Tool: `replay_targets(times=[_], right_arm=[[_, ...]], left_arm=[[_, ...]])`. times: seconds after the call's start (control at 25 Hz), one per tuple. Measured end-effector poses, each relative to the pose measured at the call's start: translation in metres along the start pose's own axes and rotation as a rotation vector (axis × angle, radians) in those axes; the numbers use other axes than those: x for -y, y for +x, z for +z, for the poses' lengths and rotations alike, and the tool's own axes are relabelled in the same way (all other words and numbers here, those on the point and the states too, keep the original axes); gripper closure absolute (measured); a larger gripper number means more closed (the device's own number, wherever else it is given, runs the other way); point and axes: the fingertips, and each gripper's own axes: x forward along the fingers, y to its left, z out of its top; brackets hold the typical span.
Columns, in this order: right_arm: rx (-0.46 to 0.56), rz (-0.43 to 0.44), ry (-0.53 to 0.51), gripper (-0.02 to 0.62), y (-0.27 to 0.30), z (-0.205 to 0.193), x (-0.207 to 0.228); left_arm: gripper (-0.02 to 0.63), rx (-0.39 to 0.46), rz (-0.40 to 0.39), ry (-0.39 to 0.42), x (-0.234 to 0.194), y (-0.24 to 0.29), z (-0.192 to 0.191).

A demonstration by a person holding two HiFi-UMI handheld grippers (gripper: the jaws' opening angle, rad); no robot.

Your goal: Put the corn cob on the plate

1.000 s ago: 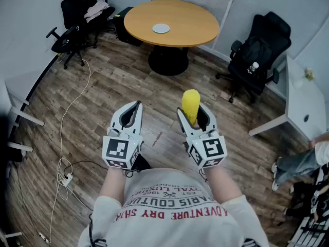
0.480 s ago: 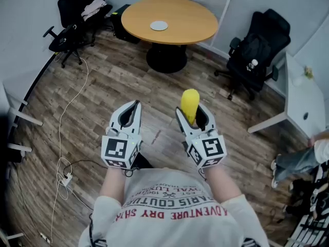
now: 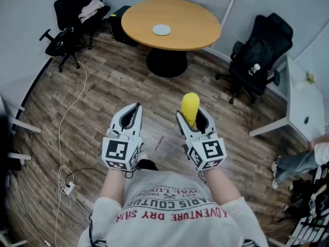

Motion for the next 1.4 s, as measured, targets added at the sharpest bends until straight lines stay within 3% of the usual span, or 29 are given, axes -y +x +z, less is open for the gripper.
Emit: replay_targets(times=[0.48, 0.76, 1.08, 1.4], right_arm=[[-0.025, -0.063, 0.028, 0.332, 0.141, 0.01, -0.024], [-0.067, -0.05, 0.042, 0.331, 0.198, 0.005, -0.016], [-0.087, 0.017, 0.06, 0.331, 0.272, -0.008, 0.044], [-0.1, 0.1, 0.034, 0.332, 0.346, 0.009, 0.147]], left_arm=[[0.574, 0.002, -0.046, -0.013, -0.147, 0.055, 0.007], [0.574, -0.016, -0.022, -0.05, -0.188, 0.087, -0.006], [0.574, -0.045, 0.067, -0.058, -0.217, 0.156, -0.026], [0.574, -0.048, 0.133, -0.041, -0.216, 0.278, -0.019]])
